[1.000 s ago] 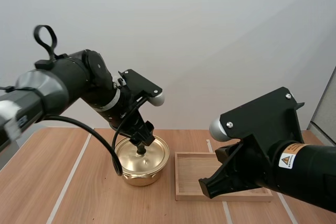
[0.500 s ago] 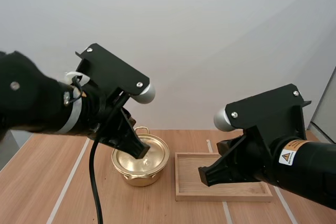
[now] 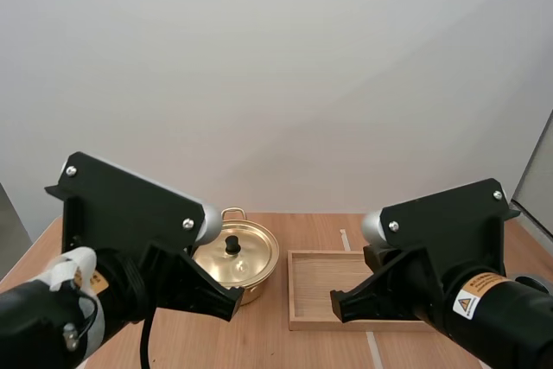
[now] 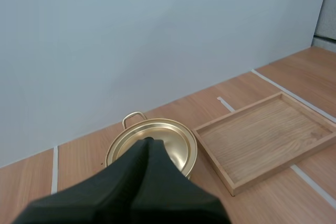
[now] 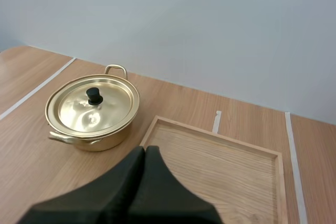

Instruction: Open the lid, put the grape in the pot, and close it

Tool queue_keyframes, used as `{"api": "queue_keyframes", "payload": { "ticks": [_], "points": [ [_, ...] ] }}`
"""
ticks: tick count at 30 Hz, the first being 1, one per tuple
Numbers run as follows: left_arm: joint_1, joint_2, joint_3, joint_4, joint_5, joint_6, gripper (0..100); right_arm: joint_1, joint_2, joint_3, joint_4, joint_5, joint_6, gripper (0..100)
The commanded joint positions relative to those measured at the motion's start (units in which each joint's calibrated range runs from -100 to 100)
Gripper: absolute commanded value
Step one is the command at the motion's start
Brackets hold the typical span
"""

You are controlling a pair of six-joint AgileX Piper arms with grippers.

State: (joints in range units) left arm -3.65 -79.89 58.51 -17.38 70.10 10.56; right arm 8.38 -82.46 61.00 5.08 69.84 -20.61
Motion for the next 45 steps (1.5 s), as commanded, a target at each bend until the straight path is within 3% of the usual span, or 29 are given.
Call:
{"api": "queue_keyframes", "payload": {
  "ticks": [1,6,9,13,20,27,35,41,45],
  "points": [
    [-0.16,-4.61,1.37,-0.60,-5.92,-1.13,1,-0.22,-6.98,2.18,-1.30,-7.47,0.51,0],
    [-0.16,-9.57,1.37,-0.60,-10.63,-1.97,1,-0.22,-15.35,4.31,-3.33,-19.71,0.51,0],
    [0.65,-12.66,1.37,-0.60,-10.63,-2.09,1,-0.30,-17.54,4.30,-3.04,-22.63,0.51,0],
    [1.39,-15.54,1.37,-0.60,-10.63,-2.09,1,-1.72,-17.54,4.15,-2.82,-22.33,0.51,0],
    [1.39,-15.84,3.63,-0.45,-12.10,-2.09,1,-4.80,-17.54,6.72,0.30,-23.51,0.51,0],
    [1.39,-15.84,16.07,-0.45,-28.18,-2.09,1,-7.02,-17.54,23.17,0.56,-47.06,0.51,0],
    [1.39,-15.96,33.79,-0.68,-53.68,-2.09,1,-7.45,-17.54,39.00,-1.04,-61.79,0.51,0],
    [1.45,-19.36,41.49,-0.68,-64.67,-2.09,1,-8.48,-17.54,39.00,-0.15,-57.93,0.51,0],
    [1.82,-20.11,41.49,-0.95,-58.69,-2.20,1,-8.88,-17.54,39.00,-0.16,-57.49,0.51,0]
  ]
}}
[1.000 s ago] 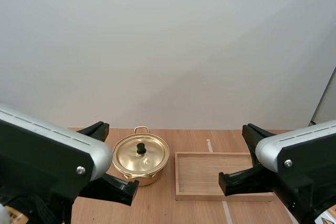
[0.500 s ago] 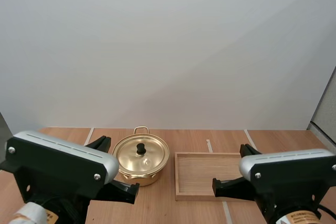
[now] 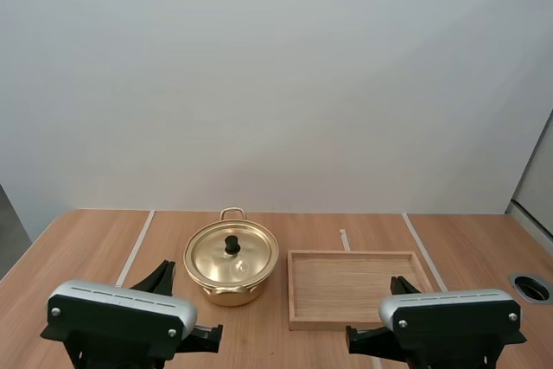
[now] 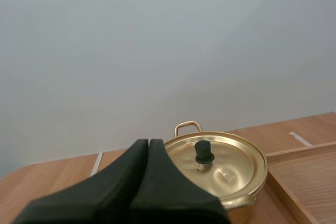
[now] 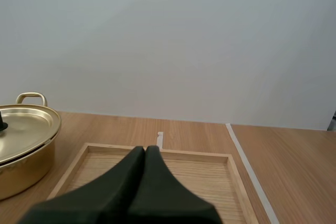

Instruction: Open the lid, put the grape in the pot, and close it

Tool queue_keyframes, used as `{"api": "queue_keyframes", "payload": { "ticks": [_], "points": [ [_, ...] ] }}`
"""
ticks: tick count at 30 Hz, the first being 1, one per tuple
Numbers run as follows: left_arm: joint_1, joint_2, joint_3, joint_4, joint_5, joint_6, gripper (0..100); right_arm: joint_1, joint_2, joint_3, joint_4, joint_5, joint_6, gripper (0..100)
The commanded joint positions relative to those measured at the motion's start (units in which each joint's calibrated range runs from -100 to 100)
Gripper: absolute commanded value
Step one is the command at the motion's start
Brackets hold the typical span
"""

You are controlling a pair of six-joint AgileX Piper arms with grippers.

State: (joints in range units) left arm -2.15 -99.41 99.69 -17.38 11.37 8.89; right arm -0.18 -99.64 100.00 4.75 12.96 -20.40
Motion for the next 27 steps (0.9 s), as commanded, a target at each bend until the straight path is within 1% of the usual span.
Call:
{"api": "queue_keyframes", "payload": {
  "ticks": [1,5,7,9,13,15,17,20,27],
  "points": [
    [0.41,-0.59,0.31,-0.95,0.24,-0.53,1,-0.33,-0.36,0.00,0.17,0.58,0.31,0],
    [0.48,-0.59,0.31,-0.57,6.36,-0.53,1,-0.33,-0.36,0.00,0.57,9.14,0.31,0],
    [0.56,-0.59,0.31,1.42,11.14,-0.53,1,-0.40,-0.36,0.00,0.32,10.75,0.31,0],
    [1.02,-0.59,0.31,4.09,13.35,-0.94,1,-0.79,-0.36,0.00,0.16,10.71,0.31,0],
    [1.44,-0.59,0.31,10.05,15.01,-10.33,1,-1.09,-0.36,0.00,0.16,10.71,0.31,0],
    [1.73,-0.59,0.31,12.11,17.61,-13.56,1,-1.17,-0.36,0.00,0.04,10.94,0.31,0],
    [1.73,-0.59,0.31,12.11,18.02,-15.11,1,-1.17,-0.36,0.00,-0.23,12.09,0.31,0],
    [1.73,-0.59,0.31,12.11,18.60,-16.05,1,-1.17,-0.36,0.00,-0.35,17.32,0.31,0],
    [1.73,-0.59,0.31,12.11,18.79,-16.05,1,-1.17,-0.36,0.00,-0.35,18.45,0.31,0]
  ]
}}
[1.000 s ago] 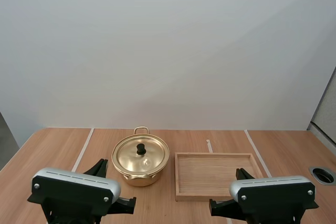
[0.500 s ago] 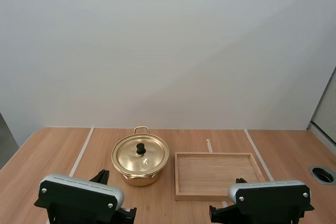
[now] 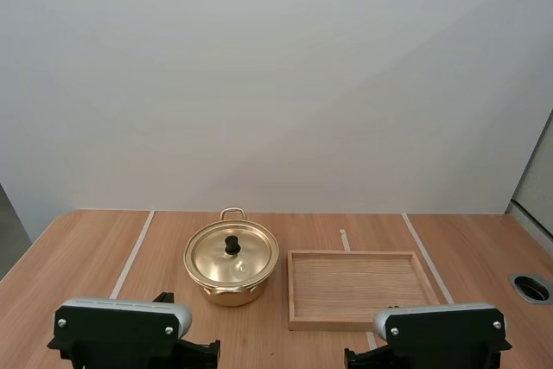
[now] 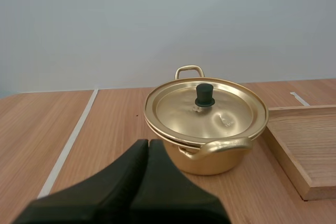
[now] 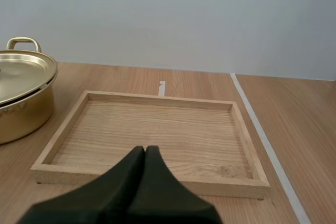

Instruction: Open the lid, put the grape in the pot, and close it

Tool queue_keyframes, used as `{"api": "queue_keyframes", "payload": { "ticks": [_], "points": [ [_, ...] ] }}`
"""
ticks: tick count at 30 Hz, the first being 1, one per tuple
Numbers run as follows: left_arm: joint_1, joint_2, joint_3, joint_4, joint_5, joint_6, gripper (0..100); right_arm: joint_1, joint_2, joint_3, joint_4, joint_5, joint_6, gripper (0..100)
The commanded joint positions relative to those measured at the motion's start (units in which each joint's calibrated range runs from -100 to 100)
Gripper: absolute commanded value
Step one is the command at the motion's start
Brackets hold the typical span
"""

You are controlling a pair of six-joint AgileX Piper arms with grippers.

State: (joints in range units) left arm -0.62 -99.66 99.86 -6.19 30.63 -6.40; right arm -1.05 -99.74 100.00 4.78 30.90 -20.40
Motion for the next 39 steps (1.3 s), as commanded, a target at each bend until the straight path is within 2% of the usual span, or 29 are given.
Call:
{"api": "queue_keyframes", "payload": {
  "ticks": [1,39],
  "points": [
    [0.20,-0.34,0.14,0.93,-0.47,-0.76,1,-0.30,-0.26,0.00,-0.38,0.50,0.31,0],
    [0.20,-0.34,0.14,0.93,-1.22,-0.56,1,-0.22,-0.26,0.00,-0.38,0.48,0.31,0]
  ]
}}
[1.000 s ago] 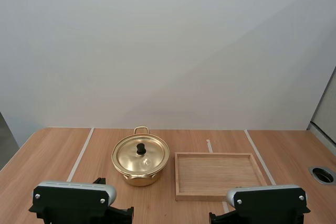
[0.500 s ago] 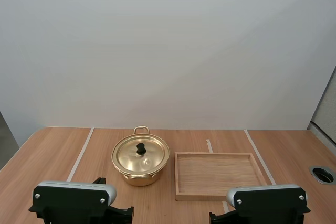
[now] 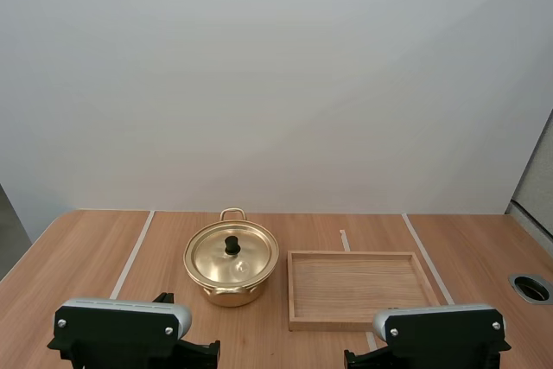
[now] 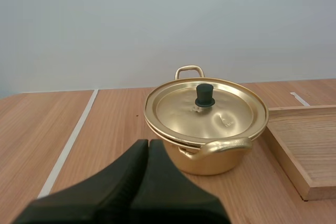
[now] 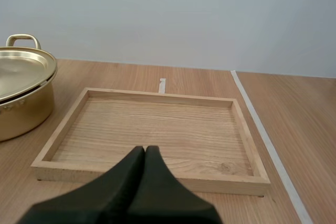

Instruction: Open the lid, put the grape in the pot, and close it

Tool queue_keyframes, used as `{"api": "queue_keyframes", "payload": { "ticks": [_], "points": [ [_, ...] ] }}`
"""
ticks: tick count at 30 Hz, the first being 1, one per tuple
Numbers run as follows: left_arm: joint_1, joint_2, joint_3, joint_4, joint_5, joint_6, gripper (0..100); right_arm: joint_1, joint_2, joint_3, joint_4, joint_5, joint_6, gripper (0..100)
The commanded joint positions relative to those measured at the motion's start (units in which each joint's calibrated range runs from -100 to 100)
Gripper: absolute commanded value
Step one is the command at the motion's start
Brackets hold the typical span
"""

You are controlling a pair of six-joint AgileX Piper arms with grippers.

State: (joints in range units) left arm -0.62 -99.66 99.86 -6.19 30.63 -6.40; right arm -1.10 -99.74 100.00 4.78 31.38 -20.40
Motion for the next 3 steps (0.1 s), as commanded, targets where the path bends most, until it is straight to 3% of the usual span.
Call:
{"api": "queue_keyframes", "payload": {
  "ticks": [1,3],
  "points": [
    [0.20,-0.34,0.14,0.93,-1.22,-0.56,1,-0.16,-0.26,0.00,-0.38,0.01,0.31,0],
    [0.20,-0.34,0.14,0.93,-1.22,-0.56,1,-0.16,-0.26,0.00,-0.38,0.01,0.31,0]
  ]
}}
